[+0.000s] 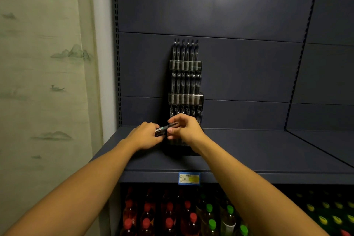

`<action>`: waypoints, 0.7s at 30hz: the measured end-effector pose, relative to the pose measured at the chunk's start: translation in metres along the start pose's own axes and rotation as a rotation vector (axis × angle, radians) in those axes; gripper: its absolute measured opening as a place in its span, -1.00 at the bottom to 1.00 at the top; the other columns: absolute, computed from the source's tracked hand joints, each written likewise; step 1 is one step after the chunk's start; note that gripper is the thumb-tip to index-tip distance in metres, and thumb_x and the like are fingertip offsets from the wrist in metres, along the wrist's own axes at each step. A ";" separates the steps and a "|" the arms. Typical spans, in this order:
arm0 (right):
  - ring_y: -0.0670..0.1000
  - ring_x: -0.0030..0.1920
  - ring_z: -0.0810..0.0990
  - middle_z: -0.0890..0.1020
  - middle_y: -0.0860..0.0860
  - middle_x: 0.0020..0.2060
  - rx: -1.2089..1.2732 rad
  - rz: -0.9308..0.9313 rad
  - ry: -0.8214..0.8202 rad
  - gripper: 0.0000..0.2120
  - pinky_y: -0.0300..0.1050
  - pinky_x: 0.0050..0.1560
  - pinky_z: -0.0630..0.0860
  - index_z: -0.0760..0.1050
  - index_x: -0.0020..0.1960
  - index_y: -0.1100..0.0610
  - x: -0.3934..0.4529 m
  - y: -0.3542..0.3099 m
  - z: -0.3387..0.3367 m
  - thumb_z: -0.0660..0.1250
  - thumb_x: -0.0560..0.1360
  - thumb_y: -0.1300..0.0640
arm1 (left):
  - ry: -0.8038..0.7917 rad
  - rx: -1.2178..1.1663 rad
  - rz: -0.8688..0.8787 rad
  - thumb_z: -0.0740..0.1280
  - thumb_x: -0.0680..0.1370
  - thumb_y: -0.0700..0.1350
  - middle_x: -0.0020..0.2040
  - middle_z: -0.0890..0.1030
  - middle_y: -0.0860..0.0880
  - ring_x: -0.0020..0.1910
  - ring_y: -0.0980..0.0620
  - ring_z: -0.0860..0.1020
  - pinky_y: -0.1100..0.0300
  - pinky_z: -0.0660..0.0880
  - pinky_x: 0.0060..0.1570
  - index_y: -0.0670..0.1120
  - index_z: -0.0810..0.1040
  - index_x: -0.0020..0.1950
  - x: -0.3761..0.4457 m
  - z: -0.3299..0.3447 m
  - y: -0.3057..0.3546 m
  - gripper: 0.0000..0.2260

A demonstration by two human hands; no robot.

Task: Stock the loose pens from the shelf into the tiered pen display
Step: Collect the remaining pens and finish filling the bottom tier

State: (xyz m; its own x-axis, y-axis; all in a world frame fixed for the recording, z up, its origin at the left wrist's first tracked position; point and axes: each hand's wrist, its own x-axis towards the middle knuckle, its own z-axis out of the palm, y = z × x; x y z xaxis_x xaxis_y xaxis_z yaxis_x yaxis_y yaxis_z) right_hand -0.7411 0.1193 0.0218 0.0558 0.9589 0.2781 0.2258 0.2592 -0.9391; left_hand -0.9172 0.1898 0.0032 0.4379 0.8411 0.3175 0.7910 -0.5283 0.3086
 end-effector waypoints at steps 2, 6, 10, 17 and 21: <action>0.03 -0.27 0.71 0.64 0.21 -0.13 0.050 -0.018 0.006 -0.77 -0.12 -0.12 0.69 0.63 -0.05 0.17 -0.002 0.000 0.001 0.38 0.52 0.48 | -0.012 -0.027 0.009 0.38 0.51 0.02 -0.26 0.59 -0.01 -0.30 -0.05 0.58 0.07 0.49 -0.31 0.07 0.49 -0.21 0.001 0.000 0.004 -0.87; -0.03 -0.32 0.69 0.67 0.16 -0.22 0.131 -0.031 0.020 -0.84 -0.23 -0.19 0.65 0.65 -0.03 0.26 -0.006 -0.004 -0.005 0.38 0.52 0.47 | 0.019 -0.099 -0.004 0.41 0.48 0.00 -0.29 0.60 -0.02 -0.31 -0.06 0.60 0.06 0.50 -0.32 0.06 0.51 -0.24 0.002 0.001 0.002 -0.87; 0.04 -0.23 0.68 0.68 0.14 -0.23 0.255 -0.085 0.120 -0.90 -0.19 -0.23 0.66 0.65 -0.06 0.27 -0.001 -0.014 -0.020 0.41 0.52 0.42 | 0.050 -0.143 -0.034 0.46 0.51 0.03 -0.23 0.63 -0.05 -0.27 -0.03 0.61 -0.01 0.58 -0.21 0.03 0.59 -0.15 0.002 0.001 -0.004 -0.88; 0.11 -0.21 0.72 0.70 0.16 -0.21 0.277 -0.146 0.249 -0.89 -0.08 -0.20 0.69 0.59 -0.04 0.32 0.012 -0.033 -0.052 0.48 0.51 0.28 | 0.026 0.073 -0.052 0.39 0.53 0.01 -0.23 0.62 -0.01 -0.24 -0.01 0.60 0.04 0.58 -0.24 0.02 0.58 -0.12 -0.002 -0.004 -0.014 -0.91; 0.00 -0.28 0.71 0.71 0.15 -0.19 -0.046 -0.207 0.304 -0.81 -0.22 -0.24 0.64 0.63 0.00 0.28 0.020 -0.043 -0.059 0.54 0.48 0.19 | 0.011 0.185 -0.041 0.37 0.53 0.00 -0.24 0.56 0.02 -0.23 0.01 0.57 0.12 0.49 -0.28 0.04 0.52 -0.13 -0.003 -0.007 -0.012 -0.91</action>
State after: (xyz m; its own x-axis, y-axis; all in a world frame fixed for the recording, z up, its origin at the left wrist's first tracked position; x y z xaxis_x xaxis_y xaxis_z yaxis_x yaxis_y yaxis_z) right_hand -0.6927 0.1204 0.0793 0.2894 0.8069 0.5150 0.3056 0.4319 -0.8485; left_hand -0.9306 0.1924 0.0044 0.3995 0.8596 0.3186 0.8736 -0.4624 0.1519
